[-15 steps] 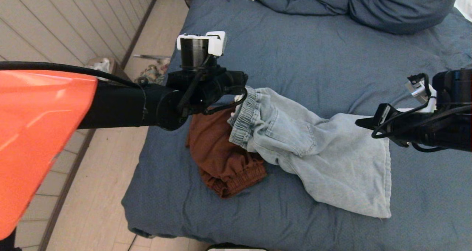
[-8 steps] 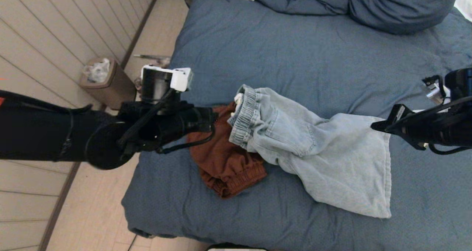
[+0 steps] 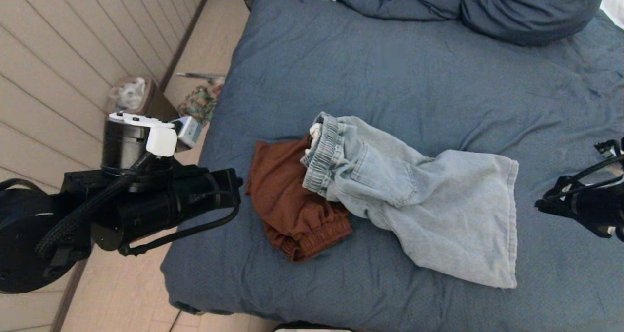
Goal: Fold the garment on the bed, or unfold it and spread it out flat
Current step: Fold the blue shorts
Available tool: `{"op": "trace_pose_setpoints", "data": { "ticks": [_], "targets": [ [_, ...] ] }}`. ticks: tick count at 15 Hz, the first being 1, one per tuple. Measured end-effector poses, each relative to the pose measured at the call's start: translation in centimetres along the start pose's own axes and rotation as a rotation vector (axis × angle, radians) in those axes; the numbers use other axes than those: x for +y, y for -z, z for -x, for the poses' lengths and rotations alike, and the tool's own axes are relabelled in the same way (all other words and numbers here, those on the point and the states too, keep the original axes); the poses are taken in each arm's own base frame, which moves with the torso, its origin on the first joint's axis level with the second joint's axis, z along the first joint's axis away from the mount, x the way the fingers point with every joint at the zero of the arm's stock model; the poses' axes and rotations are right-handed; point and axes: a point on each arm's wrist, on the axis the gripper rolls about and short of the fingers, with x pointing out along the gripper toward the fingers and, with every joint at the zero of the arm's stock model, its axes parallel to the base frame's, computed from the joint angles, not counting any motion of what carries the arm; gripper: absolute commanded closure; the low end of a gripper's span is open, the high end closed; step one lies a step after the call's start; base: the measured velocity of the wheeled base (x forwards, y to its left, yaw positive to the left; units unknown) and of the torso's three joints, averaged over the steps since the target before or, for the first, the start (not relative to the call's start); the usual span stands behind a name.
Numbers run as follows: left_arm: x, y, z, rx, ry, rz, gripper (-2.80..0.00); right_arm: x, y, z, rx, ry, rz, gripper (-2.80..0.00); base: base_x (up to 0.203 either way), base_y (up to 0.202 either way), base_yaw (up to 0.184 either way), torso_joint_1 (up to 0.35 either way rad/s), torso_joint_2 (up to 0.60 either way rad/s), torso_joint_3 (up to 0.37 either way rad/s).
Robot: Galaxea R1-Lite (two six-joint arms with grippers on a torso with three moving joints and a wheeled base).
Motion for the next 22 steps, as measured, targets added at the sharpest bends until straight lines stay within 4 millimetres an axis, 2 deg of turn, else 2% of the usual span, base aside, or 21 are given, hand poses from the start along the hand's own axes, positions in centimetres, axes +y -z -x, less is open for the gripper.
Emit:
{"op": "trace_pose_setpoints", "data": {
  "ticks": [3,7,15,20,21,22],
  "targets": [
    [0.5,0.5,0.2,0.017,-0.011,0.003,0.00,-2.0,1.5,-1.7,0.074,0.085,0.035,-2.80,0.000,0.000,0.000,0.000,0.00,0.000],
    [0.5,0.1,0.5,0.026,0.101,0.041,0.00,-3.1,2.7,-4.2,0.110,0.093,0.033,-2.80,0.000,0.000,0.000,0.000,0.00,0.000],
    [1.1,-0.3,0.3,0.044,0.154,0.055,0.00,0.3,4.1,-8.3,0.130,-0.014,0.082,-2.80,0.000,0.000,0.000,0.000,0.00,0.000],
    [1.7,-0.5,0.3,0.057,0.198,0.071,0.00,1.0,5.0,-10.1,0.132,-0.045,0.089,-2.80,0.000,0.000,0.000,0.000,0.00,0.000],
    [1.9,-0.6,0.3,0.053,0.192,0.074,0.00,1.1,5.2,-10.2,0.141,-0.046,0.088,0.00,0.000,0.000,0.000,0.000,0.00,0.000],
    [2.0,-0.7,0.3,0.049,0.189,0.076,0.00,1.3,5.5,-10.3,0.146,-0.048,0.082,0.00,0.000,0.000,0.000,0.000,0.00,0.000]
  ]
}}
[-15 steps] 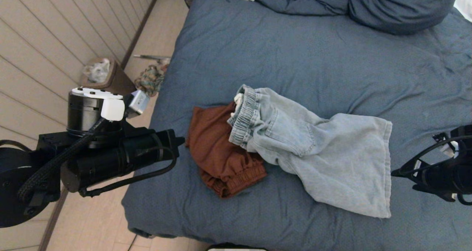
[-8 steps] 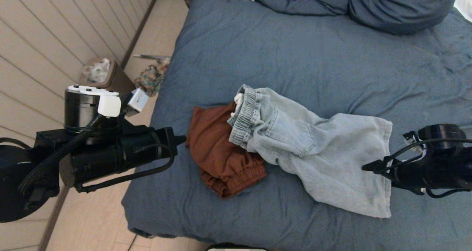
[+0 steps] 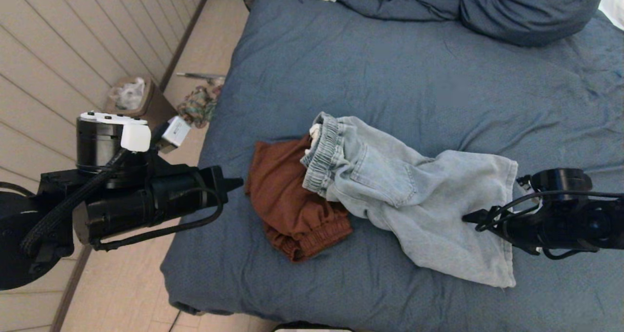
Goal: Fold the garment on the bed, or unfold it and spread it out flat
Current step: Fold the blue shorts
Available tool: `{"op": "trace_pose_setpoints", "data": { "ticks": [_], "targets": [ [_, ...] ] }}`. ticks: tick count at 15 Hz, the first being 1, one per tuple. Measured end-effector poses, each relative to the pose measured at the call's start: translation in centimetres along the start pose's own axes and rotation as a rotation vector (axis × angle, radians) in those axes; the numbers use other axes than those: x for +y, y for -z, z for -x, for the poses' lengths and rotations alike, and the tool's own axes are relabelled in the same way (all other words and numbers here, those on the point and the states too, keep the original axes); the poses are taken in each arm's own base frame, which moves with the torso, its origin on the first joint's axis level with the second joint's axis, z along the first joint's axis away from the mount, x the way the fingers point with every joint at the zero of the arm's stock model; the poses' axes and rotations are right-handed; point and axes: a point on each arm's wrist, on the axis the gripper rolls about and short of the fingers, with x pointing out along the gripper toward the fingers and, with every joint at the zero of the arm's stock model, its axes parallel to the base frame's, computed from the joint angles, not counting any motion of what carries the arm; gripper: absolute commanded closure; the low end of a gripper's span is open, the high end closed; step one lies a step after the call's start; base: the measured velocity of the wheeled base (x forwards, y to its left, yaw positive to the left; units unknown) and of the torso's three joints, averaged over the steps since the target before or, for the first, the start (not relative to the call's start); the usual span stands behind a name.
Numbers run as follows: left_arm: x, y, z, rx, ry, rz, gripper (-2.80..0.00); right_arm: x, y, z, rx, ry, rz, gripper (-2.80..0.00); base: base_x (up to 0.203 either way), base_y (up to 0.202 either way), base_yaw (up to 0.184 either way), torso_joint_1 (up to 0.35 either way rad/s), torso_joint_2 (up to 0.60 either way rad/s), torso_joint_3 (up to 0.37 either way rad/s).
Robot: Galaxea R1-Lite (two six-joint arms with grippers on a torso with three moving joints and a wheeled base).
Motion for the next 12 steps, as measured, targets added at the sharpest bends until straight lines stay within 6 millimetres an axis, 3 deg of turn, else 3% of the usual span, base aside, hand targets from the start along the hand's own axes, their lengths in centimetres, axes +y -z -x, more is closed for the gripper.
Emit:
{"op": "trace_pose_setpoints", "data": {
  "ticks": [7,12],
  "targets": [
    [0.2,0.2,-0.1,0.007,-0.008,0.003,0.00,1.1,0.1,0.3,-0.020,-0.037,-0.037,0.00,0.000,0.000,0.000,0.000,0.00,0.000],
    [0.4,0.5,-0.1,0.019,-0.010,0.007,0.00,1.6,-0.9,2.8,-0.095,-0.063,-0.026,0.00,0.000,0.000,0.000,0.000,0.00,0.000]
  ]
}}
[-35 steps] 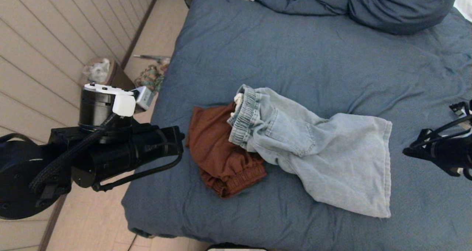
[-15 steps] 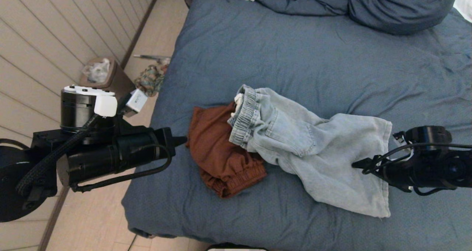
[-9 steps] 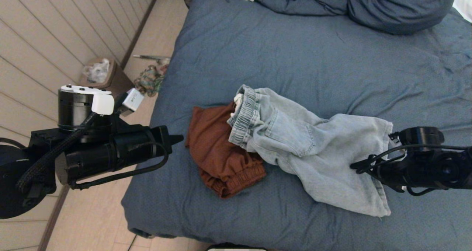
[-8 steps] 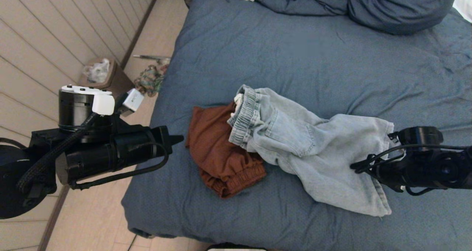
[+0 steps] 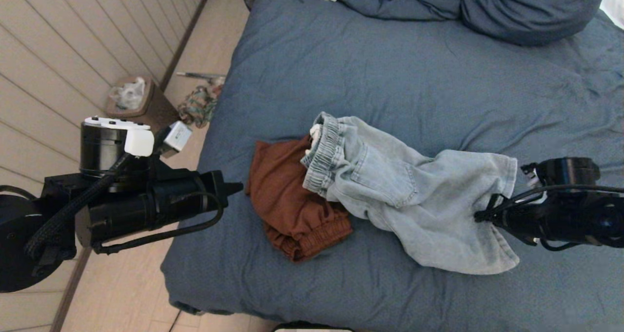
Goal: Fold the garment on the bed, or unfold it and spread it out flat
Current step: Fold the blue shorts
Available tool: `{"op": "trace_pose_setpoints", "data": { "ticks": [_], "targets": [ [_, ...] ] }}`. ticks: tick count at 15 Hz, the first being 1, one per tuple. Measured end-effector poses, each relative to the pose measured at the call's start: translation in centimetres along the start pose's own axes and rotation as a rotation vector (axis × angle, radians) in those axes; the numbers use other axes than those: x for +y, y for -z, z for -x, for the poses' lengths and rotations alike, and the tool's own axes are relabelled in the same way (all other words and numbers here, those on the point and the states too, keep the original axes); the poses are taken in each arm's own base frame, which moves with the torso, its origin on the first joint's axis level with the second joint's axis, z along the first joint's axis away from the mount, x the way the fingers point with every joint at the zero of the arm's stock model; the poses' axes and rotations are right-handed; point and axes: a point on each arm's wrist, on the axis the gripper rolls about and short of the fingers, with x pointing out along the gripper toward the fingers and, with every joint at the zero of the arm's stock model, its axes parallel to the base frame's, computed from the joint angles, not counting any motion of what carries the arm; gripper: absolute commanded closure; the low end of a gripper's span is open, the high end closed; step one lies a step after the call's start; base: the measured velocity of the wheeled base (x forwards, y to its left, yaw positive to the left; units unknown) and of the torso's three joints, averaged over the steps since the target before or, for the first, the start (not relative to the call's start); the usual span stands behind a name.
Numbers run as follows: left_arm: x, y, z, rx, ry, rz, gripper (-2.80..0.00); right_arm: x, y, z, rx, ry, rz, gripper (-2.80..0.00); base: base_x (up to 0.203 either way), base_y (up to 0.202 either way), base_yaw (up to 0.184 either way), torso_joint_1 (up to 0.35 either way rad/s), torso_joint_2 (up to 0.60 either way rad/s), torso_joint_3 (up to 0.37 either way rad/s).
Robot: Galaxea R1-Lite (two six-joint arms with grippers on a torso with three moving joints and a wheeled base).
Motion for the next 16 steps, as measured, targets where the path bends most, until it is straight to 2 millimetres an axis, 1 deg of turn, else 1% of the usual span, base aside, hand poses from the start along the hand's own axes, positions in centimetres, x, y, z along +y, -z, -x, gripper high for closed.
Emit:
{"op": "trace_pose_setpoints", "data": {
  "ticks": [3,6,8,11,16],
  "targets": [
    [0.1,0.2,0.2,0.005,-0.002,0.002,0.00,-0.6,-0.9,2.4,-0.040,0.023,-0.018,0.00,0.000,0.000,0.000,0.000,0.00,0.000],
    [0.1,0.3,0.5,0.005,-0.003,0.002,0.00,-2.2,-1.9,4.9,-0.081,0.066,-0.032,0.00,0.000,0.000,0.000,0.000,0.00,0.000],
    [0.1,0.4,0.8,0.001,0.000,0.001,0.00,-4.0,-2.6,6.7,-0.109,0.129,-0.014,0.00,0.000,0.000,0.000,0.000,0.00,0.000],
    [0.1,0.6,1.4,-0.006,0.004,-0.001,0.00,-7.3,-4.0,9.7,-0.175,0.245,0.001,0.00,0.000,0.000,0.000,0.000,0.00,0.000],
    [0.0,1.1,2.1,0.009,0.037,-0.003,0.00,-13.2,-5.5,14.9,-0.279,0.392,-0.021,0.00,0.000,0.000,0.000,0.000,0.00,0.000]
  ]
}}
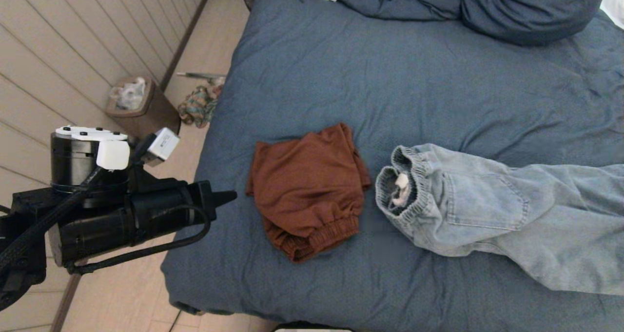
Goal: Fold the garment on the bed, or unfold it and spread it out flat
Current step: Fold the blue shorts
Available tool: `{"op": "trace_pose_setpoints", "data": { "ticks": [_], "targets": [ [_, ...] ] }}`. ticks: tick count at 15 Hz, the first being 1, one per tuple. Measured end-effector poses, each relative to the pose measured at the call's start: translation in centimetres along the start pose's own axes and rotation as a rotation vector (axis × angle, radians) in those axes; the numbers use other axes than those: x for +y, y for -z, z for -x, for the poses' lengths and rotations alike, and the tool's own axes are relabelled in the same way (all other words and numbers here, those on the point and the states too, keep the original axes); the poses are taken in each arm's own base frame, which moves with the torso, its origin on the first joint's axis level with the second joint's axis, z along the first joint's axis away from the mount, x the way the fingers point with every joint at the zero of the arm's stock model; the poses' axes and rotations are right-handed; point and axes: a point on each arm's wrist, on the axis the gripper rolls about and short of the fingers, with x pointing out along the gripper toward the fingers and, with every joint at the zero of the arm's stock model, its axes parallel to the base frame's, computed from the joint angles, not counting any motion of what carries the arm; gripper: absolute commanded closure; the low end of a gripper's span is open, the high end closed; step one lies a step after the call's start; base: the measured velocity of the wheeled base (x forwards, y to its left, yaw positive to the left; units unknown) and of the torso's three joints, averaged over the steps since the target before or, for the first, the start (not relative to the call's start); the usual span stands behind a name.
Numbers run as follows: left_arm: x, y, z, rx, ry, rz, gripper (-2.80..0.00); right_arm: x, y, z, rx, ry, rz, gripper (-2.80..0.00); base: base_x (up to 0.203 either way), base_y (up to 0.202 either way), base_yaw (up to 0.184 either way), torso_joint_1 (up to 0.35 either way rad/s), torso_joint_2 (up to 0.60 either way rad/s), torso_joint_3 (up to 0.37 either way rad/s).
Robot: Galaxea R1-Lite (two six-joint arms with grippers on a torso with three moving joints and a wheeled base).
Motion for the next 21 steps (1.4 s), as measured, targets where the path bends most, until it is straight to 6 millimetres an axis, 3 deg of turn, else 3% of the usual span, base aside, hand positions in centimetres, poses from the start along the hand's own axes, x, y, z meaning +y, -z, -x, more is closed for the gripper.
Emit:
{"op": "trace_pose_setpoints", "data": {
  "ticks": [4,8,11,14,18,21],
  "targets": [
    [0.0,0.2,0.2,0.009,0.016,0.000,0.00,-3.8,-2.2,1.5,-0.047,0.071,-0.012,0.00,0.000,0.000,0.000,0.000,0.00,0.000],
    [0.0,0.2,0.2,0.012,0.015,0.000,0.00,-3.2,-3.9,2.9,-0.050,0.058,-0.014,0.00,0.000,0.000,0.000,0.000,0.00,0.000],
    [0.0,0.5,0.3,0.018,0.017,-0.001,0.00,1.4,-4.3,3.3,-0.030,-0.059,0.065,0.00,0.000,0.000,0.000,0.000,0.00,0.000],
    [-0.4,1.0,0.3,0.037,0.030,-0.006,0.00,8.3,-3.3,3.9,0.023,-0.224,0.185,0.00,0.000,0.000,0.000,0.000,0.00,0.000],
    [-0.7,1.4,0.3,0.045,0.044,-0.013,0.00,17.3,-0.2,6.1,0.072,-0.390,0.350,0.00,0.000,0.000,0.000,0.000,0.00,0.000],
    [-0.6,1.6,0.3,0.049,0.043,-0.014,0.00,21.7,2.8,8.3,0.094,-0.467,0.441,0.00,0.000,0.000,0.000,0.000,0.00,0.000]
  ]
}}
